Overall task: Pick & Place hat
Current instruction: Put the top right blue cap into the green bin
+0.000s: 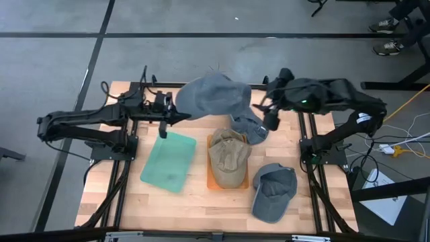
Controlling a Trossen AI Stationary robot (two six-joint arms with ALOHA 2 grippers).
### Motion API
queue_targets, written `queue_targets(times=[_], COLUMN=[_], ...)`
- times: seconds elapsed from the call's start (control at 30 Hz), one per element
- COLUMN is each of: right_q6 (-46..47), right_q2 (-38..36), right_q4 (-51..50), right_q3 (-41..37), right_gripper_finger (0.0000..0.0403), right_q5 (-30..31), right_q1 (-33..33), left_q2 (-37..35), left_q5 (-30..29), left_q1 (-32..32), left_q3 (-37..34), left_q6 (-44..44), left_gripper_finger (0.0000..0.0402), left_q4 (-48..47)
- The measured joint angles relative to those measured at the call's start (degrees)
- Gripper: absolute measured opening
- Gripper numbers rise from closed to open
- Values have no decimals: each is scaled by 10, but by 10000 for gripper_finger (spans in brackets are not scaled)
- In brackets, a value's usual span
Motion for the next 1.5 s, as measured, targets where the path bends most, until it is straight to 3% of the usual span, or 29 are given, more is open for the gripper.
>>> queue_targets(times=[0.23,0.43,0.6,0.87,1.0,1.27,1.5], right_q6=[-19,-2,-4,-52,-76,-169,-214], right_q2=[4,5,6,6,6,1,-29], right_q4=[127,195,250,356,352,325,294], right_q3=[-69,-103,-138,-176,-176,-172,-172], right_gripper_finger=[283,283,283,275,217,18,15], right_q5=[-4,3,61,51,16,-72,-284], right_q1=[0,-3,-19,-43,-44,-44,-61], left_q2=[-24,-18,-18,-18,-18,-18,-25], left_q5=[-49,-86,-106,-124,-124,-68,-40], left_q1=[0,-2,-12,-19,-19,-19,-19], left_q3=[0,0,0,0,0,0,1], left_q6=[7,42,59,73,82,94,84], left_gripper_finger=[6,8,9,9,10,10,11], left_q4=[-53,-43,-30,-28,-29,-63,-86])
